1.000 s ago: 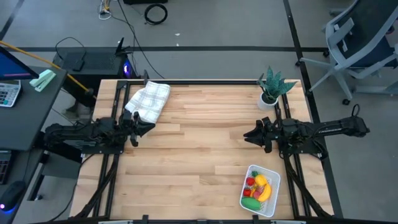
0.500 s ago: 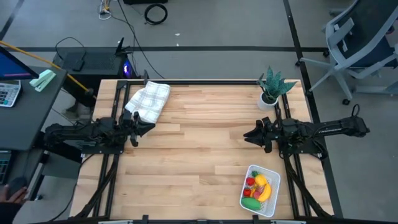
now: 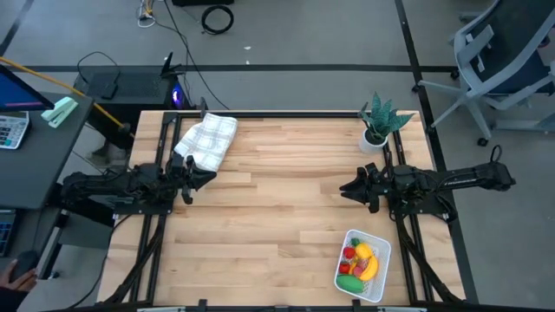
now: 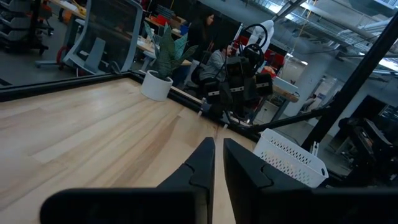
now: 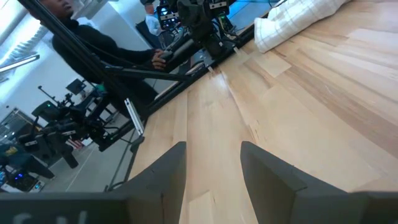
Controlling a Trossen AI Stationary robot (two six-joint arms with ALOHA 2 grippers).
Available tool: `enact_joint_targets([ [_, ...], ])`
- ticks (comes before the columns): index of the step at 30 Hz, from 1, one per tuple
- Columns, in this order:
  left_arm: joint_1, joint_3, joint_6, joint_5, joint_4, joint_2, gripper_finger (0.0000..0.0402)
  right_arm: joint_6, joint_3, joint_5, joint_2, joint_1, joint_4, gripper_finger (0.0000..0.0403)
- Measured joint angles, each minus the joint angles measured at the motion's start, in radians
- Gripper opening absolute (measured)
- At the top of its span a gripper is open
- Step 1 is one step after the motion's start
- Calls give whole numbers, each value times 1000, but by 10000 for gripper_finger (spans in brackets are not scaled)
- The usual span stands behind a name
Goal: Pick and placing Produce into tupperware
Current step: Return to Home Position
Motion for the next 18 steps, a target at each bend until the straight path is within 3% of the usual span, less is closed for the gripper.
enact_joint_targets([
  [18,0,0,0,0,0,0,40,0,0,0,0,0,0,160],
])
